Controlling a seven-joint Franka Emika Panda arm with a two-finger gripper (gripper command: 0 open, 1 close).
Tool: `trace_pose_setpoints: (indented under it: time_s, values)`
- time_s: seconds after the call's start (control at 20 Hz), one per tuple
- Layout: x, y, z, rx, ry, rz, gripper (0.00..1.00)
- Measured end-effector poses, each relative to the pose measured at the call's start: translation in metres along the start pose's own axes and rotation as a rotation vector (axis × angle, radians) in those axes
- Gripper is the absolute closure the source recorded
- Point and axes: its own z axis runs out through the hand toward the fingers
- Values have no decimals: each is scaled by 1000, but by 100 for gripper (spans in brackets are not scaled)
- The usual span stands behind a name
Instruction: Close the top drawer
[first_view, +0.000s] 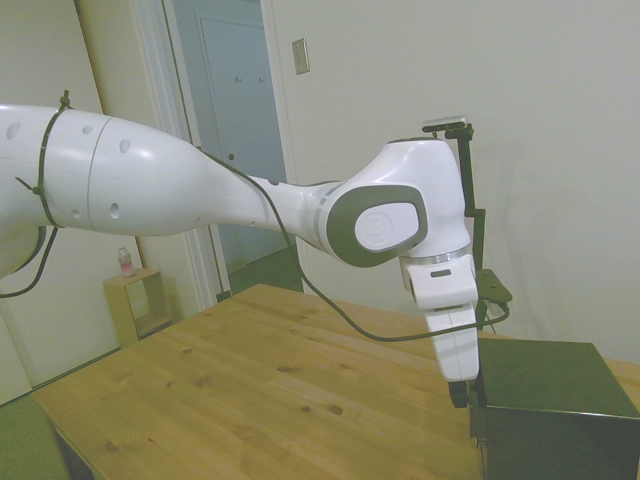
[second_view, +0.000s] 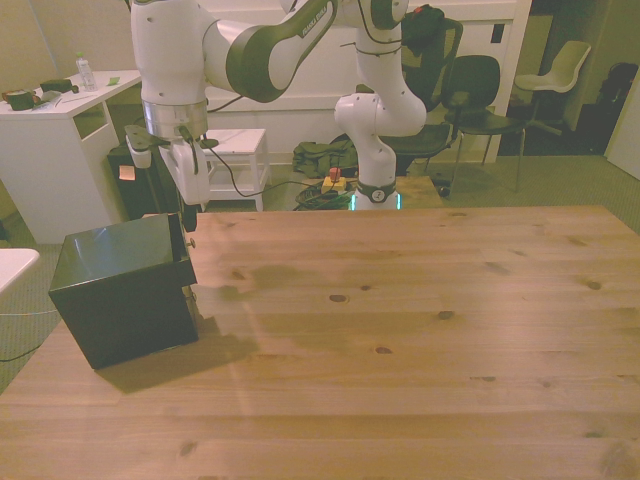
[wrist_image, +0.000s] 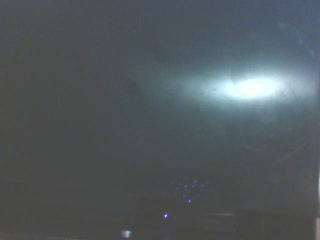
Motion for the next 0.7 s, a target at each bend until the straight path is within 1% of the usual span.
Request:
trace_pose_setpoints:
  time_s: [0.7]
  values:
    - [16, -7, 2, -3, 7, 18, 100]
